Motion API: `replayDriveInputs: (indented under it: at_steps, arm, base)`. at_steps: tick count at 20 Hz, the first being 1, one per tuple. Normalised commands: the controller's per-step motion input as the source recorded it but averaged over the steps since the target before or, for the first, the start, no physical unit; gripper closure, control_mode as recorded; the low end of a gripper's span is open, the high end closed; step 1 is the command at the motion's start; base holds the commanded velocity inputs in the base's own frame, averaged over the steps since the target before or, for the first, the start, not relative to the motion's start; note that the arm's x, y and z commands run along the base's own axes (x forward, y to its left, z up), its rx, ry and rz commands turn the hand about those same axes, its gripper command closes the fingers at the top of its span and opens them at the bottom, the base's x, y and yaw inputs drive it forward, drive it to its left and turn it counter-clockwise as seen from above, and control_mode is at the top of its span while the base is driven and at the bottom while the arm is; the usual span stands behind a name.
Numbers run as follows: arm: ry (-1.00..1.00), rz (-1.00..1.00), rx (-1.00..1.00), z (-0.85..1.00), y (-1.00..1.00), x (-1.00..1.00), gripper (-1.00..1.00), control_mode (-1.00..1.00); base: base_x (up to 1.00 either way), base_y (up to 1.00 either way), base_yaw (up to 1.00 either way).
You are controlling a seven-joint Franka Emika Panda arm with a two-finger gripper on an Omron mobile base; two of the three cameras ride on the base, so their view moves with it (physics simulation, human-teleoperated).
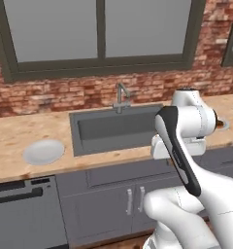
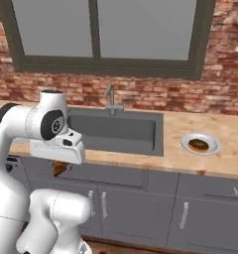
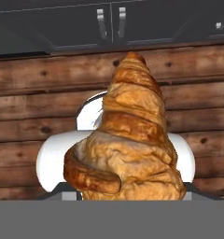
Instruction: Place the pastries on the plates.
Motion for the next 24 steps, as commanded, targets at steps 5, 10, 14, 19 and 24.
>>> replayDriveInputs:
  at_steps: [5,10,14,19,24]
  arm:
    - [0.00,0.00,0.00,0.00,0.00,0.00,1.00,1.00]
    - [0.00,0.00,0.00,0.00,0.00,0.00,1.00,1.00]
    - [0.00,0.00,0.00,0.00,0.00,0.00,1.00,1.00]
    - [0.00,0.00,0.00,0.00,0.00,0.00,1.00,1.00]
    - [0.00,0.00,0.00,0.00,0.00,0.00,1.00,1.00]
  base:
    - [0.03,1.00,0.01]
    - [0.05,0.95,0.03]
    - [0.30,0.44,0.02]
    - [0.56,0.07,0.00]
    - [0.57,0.24,0.00]
